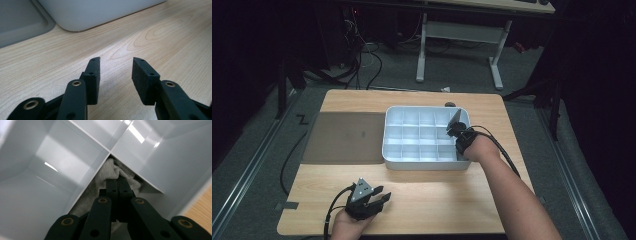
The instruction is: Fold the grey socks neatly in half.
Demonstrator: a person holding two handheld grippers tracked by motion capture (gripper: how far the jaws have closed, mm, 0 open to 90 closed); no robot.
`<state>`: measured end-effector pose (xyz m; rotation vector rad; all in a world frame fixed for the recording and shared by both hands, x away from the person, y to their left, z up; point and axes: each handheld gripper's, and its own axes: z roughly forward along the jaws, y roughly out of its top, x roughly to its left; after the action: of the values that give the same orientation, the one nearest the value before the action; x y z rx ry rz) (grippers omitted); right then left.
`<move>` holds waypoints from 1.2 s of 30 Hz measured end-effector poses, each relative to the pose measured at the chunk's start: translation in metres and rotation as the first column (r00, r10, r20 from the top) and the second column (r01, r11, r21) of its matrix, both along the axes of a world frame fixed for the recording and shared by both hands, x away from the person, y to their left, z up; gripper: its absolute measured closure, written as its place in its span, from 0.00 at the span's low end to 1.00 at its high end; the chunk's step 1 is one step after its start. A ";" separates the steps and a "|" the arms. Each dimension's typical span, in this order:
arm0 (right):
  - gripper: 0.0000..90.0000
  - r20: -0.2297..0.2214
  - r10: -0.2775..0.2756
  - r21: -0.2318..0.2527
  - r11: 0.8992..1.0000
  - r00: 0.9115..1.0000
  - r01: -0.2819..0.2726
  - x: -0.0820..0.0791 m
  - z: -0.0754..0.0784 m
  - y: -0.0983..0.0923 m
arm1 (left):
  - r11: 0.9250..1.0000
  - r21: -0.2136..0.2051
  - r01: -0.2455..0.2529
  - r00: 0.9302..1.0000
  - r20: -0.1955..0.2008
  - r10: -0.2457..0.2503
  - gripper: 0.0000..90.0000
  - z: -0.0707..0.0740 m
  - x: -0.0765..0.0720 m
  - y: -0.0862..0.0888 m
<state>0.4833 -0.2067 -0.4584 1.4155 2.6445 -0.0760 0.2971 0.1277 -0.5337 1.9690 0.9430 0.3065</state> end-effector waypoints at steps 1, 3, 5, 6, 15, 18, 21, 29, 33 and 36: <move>1.00 -0.005 0.004 -0.006 1.000 1.000 -0.004 0.001 -0.004 0.001 | 1.000 0.001 0.001 1.000 0.000 -0.001 0.66 0.000 0.000 0.000; 1.00 -0.003 0.012 -0.022 1.000 1.000 -0.012 0.001 -0.007 0.004 | 1.000 0.000 0.001 1.000 -0.001 -0.001 0.66 0.000 0.000 0.000; 0.95 0.000 0.005 -0.005 1.000 1.000 -0.005 0.000 -0.001 0.002 | 1.000 -0.001 0.000 1.000 0.000 0.000 0.66 0.000 0.000 0.000; 0.94 -0.005 -0.012 0.004 1.000 1.000 0.012 -0.001 0.003 0.002 | 1.000 -0.002 0.000 1.000 0.000 0.000 0.66 0.000 0.000 0.000; 0.99 -0.006 -0.018 0.022 1.000 1.000 0.018 -0.023 0.026 -0.015 | 1.000 -0.002 0.004 1.000 0.005 -0.004 0.66 0.001 -0.001 0.000; 1.00 -0.025 -0.048 0.017 0.999 0.999 0.049 -0.027 0.013 -0.017 | 1.000 -0.005 0.003 1.000 0.005 -0.003 0.66 0.002 -0.001 -0.001; 1.00 -0.026 -0.074 0.029 0.997 0.997 0.075 -0.027 0.005 -0.018 | 1.000 -0.006 0.000 1.000 0.006 0.000 0.66 0.001 -0.002 -0.001; 1.00 -0.027 -0.056 0.036 0.998 0.998 0.057 -0.025 -0.001 -0.017 | 1.000 -0.004 -0.002 1.000 0.006 0.002 0.66 0.001 -0.001 -0.001; 0.88 0.003 -0.070 0.089 0.994 0.998 0.069 -0.027 0.011 -0.022 | 1.000 -0.005 -0.008 1.000 0.013 0.008 0.64 0.002 -0.002 0.000; 0.83 0.047 -0.073 0.160 0.985 0.996 0.064 -0.031 0.027 -0.027 | 1.000 -0.006 -0.012 1.000 0.018 0.012 0.64 0.002 -0.001 0.001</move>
<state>0.4521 -0.2341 -0.4310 1.5337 2.6100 0.1659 0.2962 0.1284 -0.5313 1.9528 0.9437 0.3282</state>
